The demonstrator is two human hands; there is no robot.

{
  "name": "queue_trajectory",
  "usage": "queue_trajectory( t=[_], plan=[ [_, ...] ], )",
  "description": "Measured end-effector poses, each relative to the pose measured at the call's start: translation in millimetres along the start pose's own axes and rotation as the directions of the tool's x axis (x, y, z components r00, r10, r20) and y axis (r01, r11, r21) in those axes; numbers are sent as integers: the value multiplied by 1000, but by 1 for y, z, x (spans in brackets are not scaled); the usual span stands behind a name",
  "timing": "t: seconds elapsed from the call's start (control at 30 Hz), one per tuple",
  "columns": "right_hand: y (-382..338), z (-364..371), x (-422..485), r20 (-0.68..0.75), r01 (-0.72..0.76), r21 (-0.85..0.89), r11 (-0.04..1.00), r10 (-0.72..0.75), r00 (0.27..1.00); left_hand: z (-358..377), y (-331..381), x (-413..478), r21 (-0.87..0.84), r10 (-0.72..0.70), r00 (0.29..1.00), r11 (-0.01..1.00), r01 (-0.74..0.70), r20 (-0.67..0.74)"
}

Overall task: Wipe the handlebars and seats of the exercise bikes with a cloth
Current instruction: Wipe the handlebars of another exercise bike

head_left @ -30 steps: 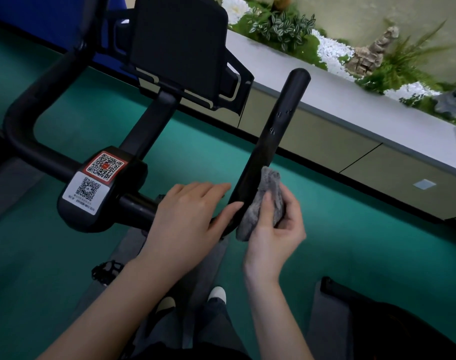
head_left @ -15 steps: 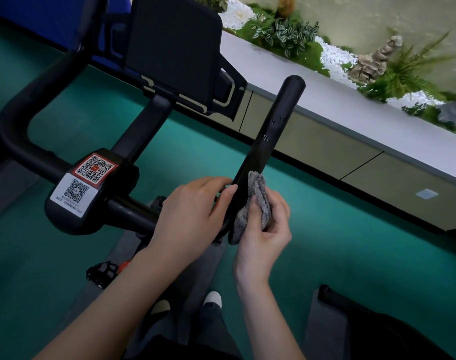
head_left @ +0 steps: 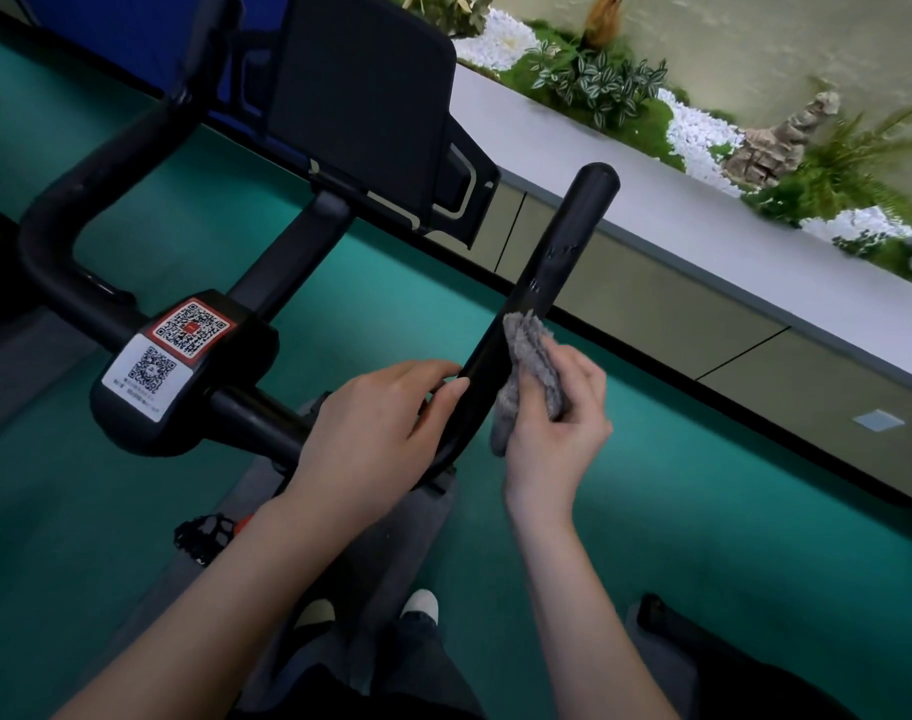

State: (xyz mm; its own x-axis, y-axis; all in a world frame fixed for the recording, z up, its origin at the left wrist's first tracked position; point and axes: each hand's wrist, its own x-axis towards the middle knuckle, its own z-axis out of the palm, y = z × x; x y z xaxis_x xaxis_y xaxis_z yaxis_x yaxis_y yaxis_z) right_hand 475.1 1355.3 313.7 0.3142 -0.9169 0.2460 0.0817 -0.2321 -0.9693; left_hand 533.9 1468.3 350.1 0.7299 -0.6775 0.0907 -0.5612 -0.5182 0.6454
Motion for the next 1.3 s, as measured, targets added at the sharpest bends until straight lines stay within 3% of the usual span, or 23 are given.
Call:
queue_trajectory(
  t=[0.2,0.37,0.57,0.67,0.73,0.93,1.07,1.2,1.3],
  plan=[
    [-7,-8,43,39,158,-120,980,-154,987,2,6,2,-30,-42,999,999,42,-25],
    [-1,-16,23,300,429,-199,881,-362,883,4,4,0,-38,-43,999,998,43,8],
    [-6,-23,59,271,448,-315,836,-373,887,5,0,-2,-34,-40,999,999,41,2],
    [-10,-23,50,425,634,-252,731,-505,751,5,-1,0,-39,-49,999,998,48,-1],
    [-9,-21,43,535,700,-219,680,-516,669,6,-2,1,-48,-42,999,998,42,4],
    [-22,-2,80,492,700,-400,592,-506,708,7,-4,3,-115,-57,998,992,58,6],
    [-38,-2,88,365,631,-493,599,-516,775,8,-6,5,-162,-77,996,983,84,46],
    [-37,-7,59,637,805,-368,466,-504,583,8,-8,6,-199,-82,995,976,92,57],
    [-36,-2,61,722,821,-345,455,-429,542,7,-9,6,-225,-68,997,971,77,45]
  ],
)
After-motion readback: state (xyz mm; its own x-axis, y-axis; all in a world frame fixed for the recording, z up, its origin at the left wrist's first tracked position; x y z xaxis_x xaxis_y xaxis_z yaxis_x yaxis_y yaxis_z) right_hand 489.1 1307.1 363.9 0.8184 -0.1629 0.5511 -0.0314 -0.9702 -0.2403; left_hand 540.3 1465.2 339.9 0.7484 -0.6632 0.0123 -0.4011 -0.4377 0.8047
